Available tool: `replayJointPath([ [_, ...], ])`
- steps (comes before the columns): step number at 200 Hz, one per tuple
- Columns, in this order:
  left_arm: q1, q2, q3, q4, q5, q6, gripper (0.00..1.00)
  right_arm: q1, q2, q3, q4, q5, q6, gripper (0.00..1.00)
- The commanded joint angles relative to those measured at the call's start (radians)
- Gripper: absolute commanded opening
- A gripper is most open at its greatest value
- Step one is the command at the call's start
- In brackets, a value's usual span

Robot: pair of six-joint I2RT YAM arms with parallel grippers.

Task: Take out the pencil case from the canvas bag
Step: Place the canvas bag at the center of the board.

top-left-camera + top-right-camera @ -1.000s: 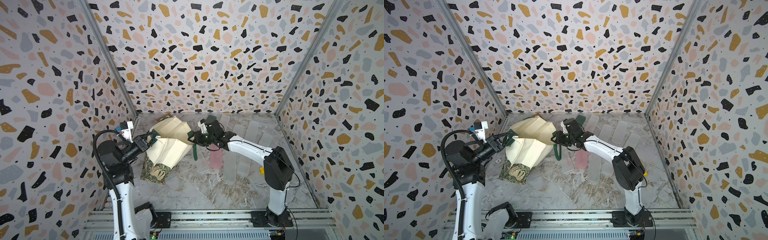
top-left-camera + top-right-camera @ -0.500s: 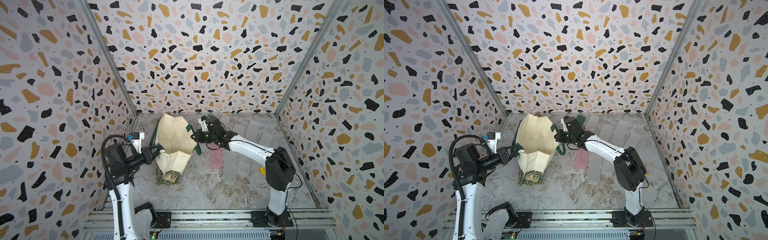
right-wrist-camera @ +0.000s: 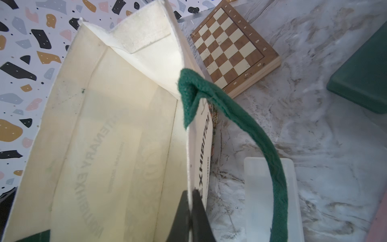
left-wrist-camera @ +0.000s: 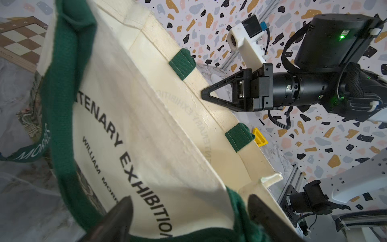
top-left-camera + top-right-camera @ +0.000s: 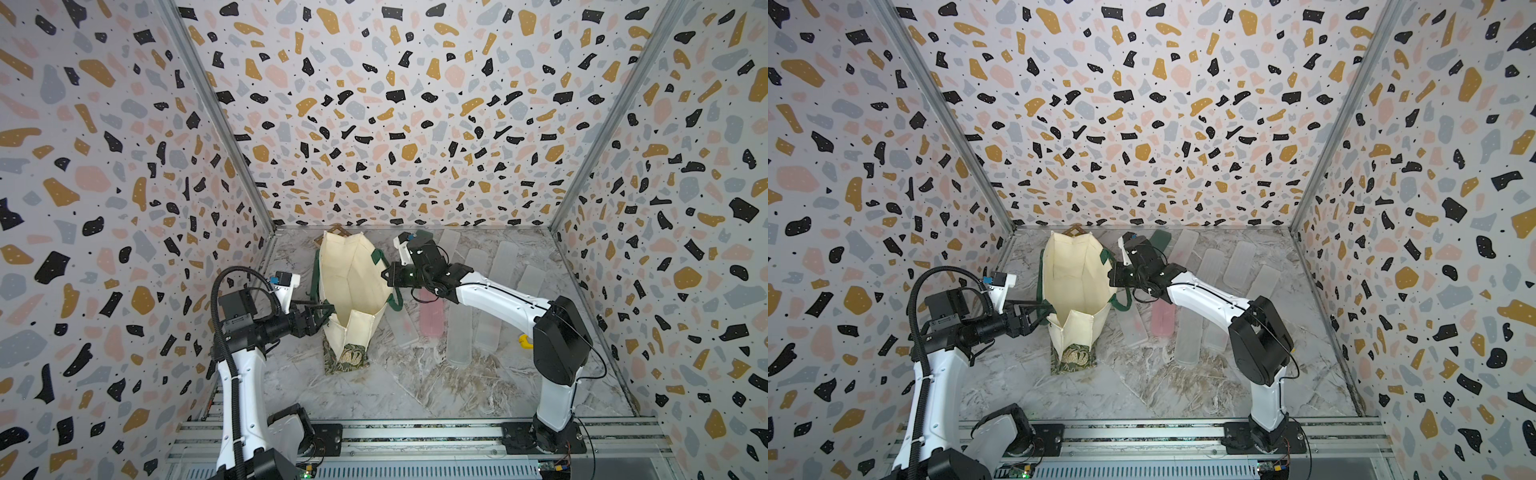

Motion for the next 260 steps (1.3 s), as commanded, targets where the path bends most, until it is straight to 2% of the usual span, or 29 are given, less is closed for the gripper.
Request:
replayJointPath([
  [1, -0.003, -0.056, 0.004, 0.021, -0.034, 0.031, 0.99, 0.010, -0.036, 0.056, -0.040, 0.028, -0.018, 0.00],
  [60, -0.004, -0.222, -0.031, 0.092, -0.298, -0.054, 0.99, 0.044, -0.051, 0.109, -0.086, 0.131, -0.012, 0.00],
  [119, -0.003, -0.236, -0.023, 0.076, -0.344, -0.080, 0.99, 0.050, -0.083, 0.117, -0.188, 0.264, -0.024, 0.00],
  [160, -0.003, -0.245, -0.008, 0.091, -0.392, -0.112, 0.99, 0.010, -0.082, 0.119, -0.252, 0.255, -0.034, 0.00],
  [190, -0.002, -0.261, 0.005, 0.085, -0.419, -0.111, 0.99, -0.010, -0.126, 0.073, -0.222, 0.254, -0.038, 0.00],
  [229, -0.001, -0.256, 0.011, 0.082, -0.516, -0.092, 0.99, -0.017, -0.139, 0.069, -0.217, 0.237, -0.047, 0.00],
  [242, -0.001, -0.259, 0.000, 0.082, -0.534, -0.073, 0.99, -0.017, -0.130, 0.068, -0.212, 0.213, -0.046, 0.15],
  [260, -0.001, -0.275, -0.037, 0.103, -0.543, -0.043, 0.99, -0.017, -0.117, 0.067, -0.197, 0.181, -0.045, 0.29],
])
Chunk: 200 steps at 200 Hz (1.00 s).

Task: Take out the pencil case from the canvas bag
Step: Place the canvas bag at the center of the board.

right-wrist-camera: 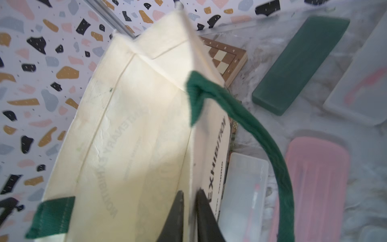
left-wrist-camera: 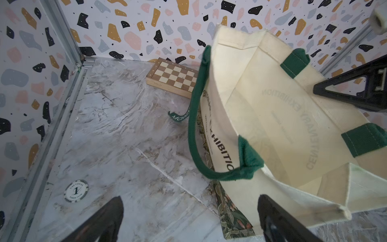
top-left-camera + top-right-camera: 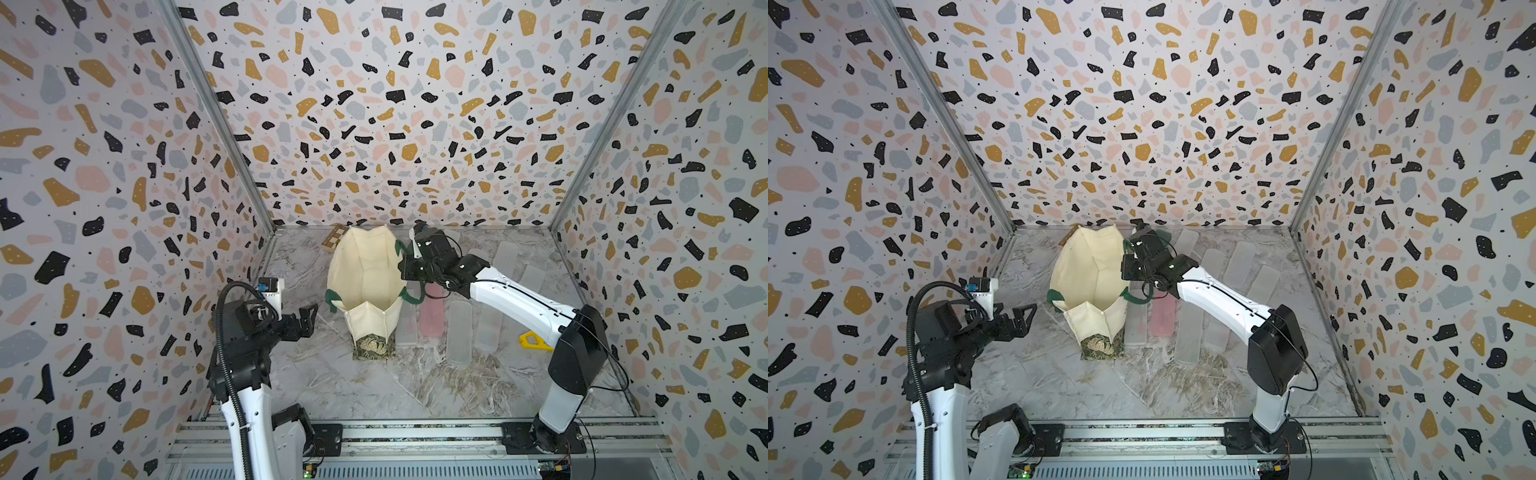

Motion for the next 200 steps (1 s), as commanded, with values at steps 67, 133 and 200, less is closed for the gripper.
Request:
replayJointPath([
  [67, -0.001, -0.013, -0.169, 0.179, 0.043, 0.064, 0.99, -0.029, -0.043, 0.022, 0.052, -0.135, -0.015, 0.71],
  [133, -0.001, -0.038, -0.313, 0.399, 0.203, 0.029, 0.99, -0.112, -0.283, -0.161, 0.130, -0.152, -0.063, 0.89],
  [200, -0.001, 0.089, -0.446, 0.815, 0.248, -0.117, 0.99, -0.330, -0.635, -0.514, 0.040, 0.122, -0.152, 1.00],
])
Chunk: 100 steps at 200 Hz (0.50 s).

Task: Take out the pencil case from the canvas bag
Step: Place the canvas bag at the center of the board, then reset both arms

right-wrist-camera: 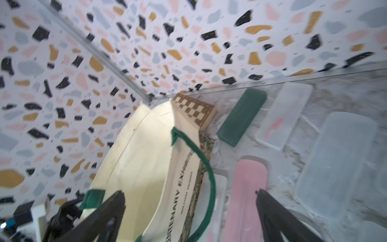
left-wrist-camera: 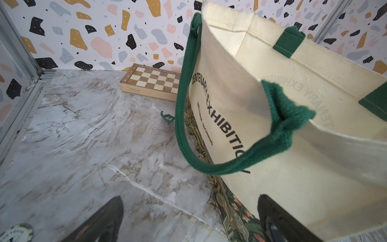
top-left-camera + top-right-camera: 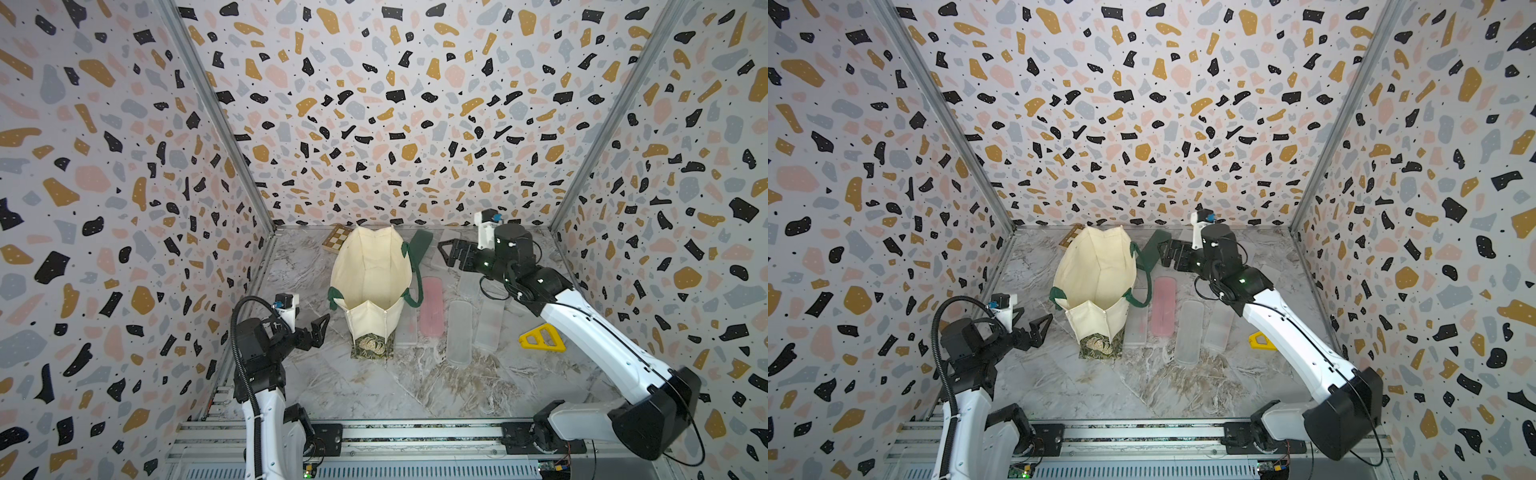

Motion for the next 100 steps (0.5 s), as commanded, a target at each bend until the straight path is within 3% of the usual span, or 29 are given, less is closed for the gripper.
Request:
replayJointPath([
  [1, -0.001, 0.076, -0.030, 0.258, 0.068, -0.090, 0.99, -0.075, -0.125, -0.150, -0.056, 0.169, -0.054, 1.00],
  [11, -0.001, 0.126, -0.052, 0.358, 0.082, -0.113, 0.99, -0.136, -0.188, -0.238, -0.047, 0.195, -0.061, 0.99],
  [30, -0.007, 0.217, -0.091, 0.569, -0.054, -0.214, 0.99, -0.247, -0.303, -0.386, 0.001, 0.266, -0.091, 0.99],
  [54, -0.033, 0.343, -0.089, 0.646, -0.098, -0.229, 0.99, -0.361, -0.415, -0.535, 0.078, 0.360, -0.133, 0.99],
  [100, -0.123, 0.457, -0.144, 0.830, -0.257, -0.207, 0.99, -0.536, -0.411, -0.716, 0.234, 0.402, -0.108, 0.99],
])
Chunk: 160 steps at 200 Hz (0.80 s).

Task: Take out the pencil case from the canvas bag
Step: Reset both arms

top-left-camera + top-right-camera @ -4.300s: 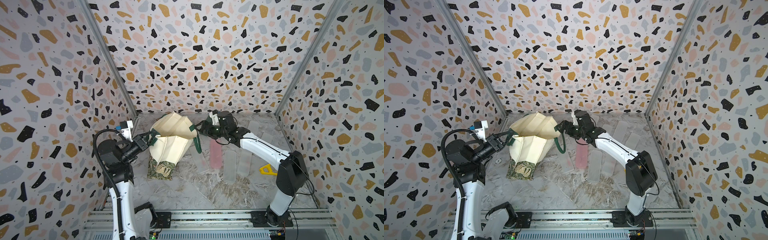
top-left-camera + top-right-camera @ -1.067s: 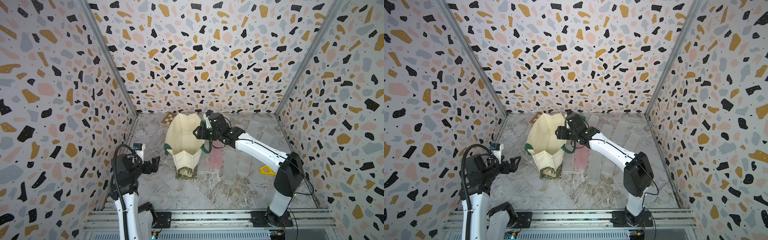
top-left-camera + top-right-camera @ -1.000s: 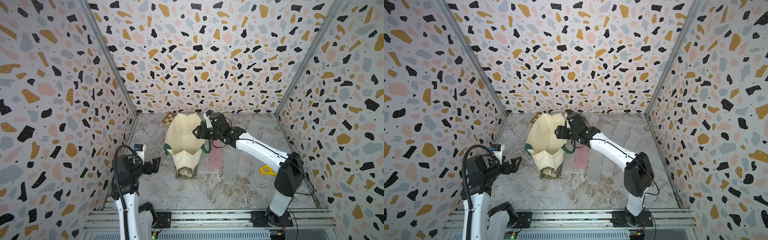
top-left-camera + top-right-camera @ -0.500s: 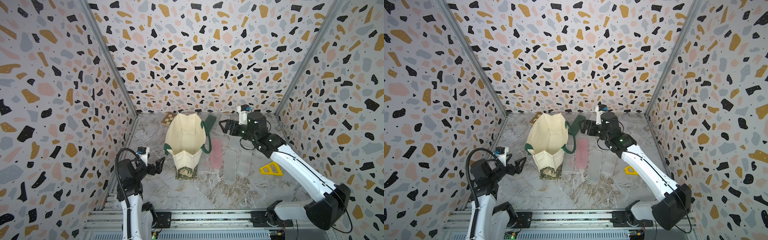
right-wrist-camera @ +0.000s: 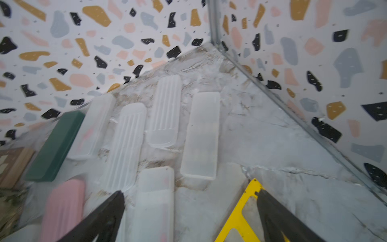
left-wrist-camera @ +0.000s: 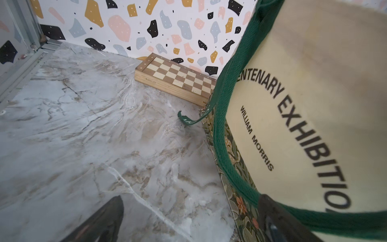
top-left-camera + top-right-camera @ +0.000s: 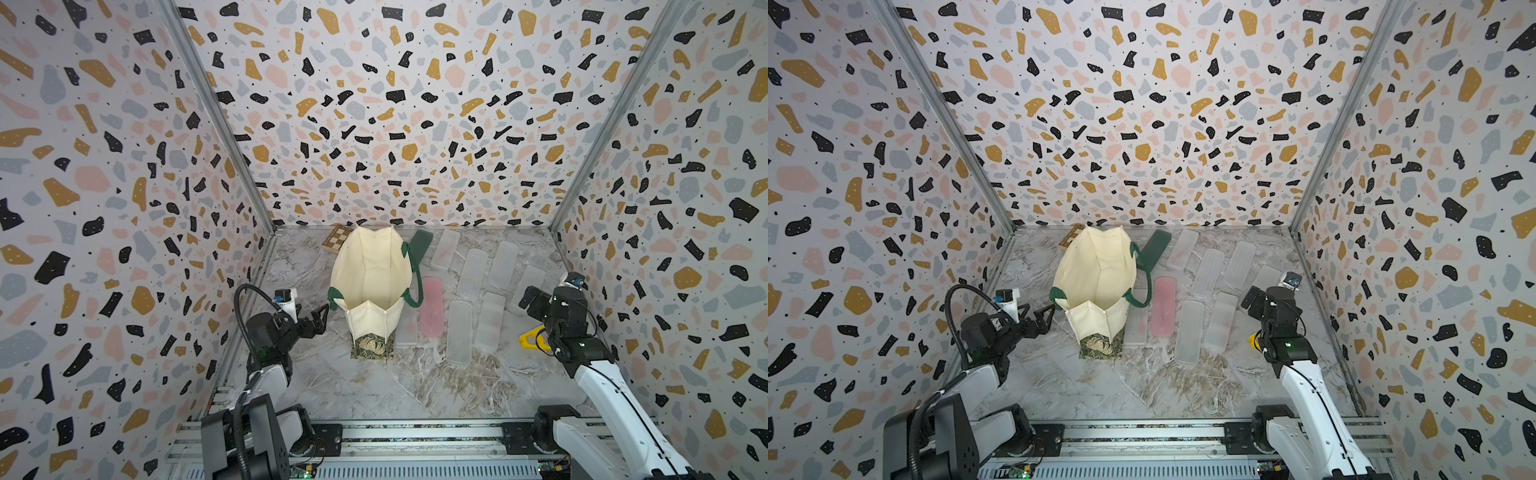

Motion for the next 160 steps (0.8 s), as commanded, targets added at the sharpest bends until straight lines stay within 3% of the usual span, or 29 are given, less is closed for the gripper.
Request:
replayJointPath([
  [1, -0.043, 0.015, -0.013, 0.184, -0.110, 0.000, 0.99, -0.057, 0.020, -0.062, 0.130, 0.050, 0.000, 0.99],
  [29, -0.102, 0.016, -0.022, 0.210, -0.182, 0.017, 0.99, -0.077, 0.106, -0.146, 0.283, 0.067, -0.009, 0.99],
  [56, -0.230, 0.028, -0.080, 0.316, -0.372, 0.090, 0.99, -0.076, 0.194, -0.191, 0.430, 0.080, -0.058, 0.99],
  [67, -0.266, 0.062, -0.086, 0.357, -0.400, 0.111, 0.99, -0.077, 0.230, -0.195, 0.456, 0.113, -0.068, 0.99],
  [119, -0.276, 0.286, -0.056, 0.516, -0.463, 0.078, 0.99, -0.075, 0.312, -0.266, 0.653, 0.139, -0.088, 0.99],
  [160, -0.276, 0.266, -0.030, 0.440, -0.505, 0.065, 0.99, -0.064, 0.328, -0.398, 0.953, 0.138, -0.066, 0.99],
])
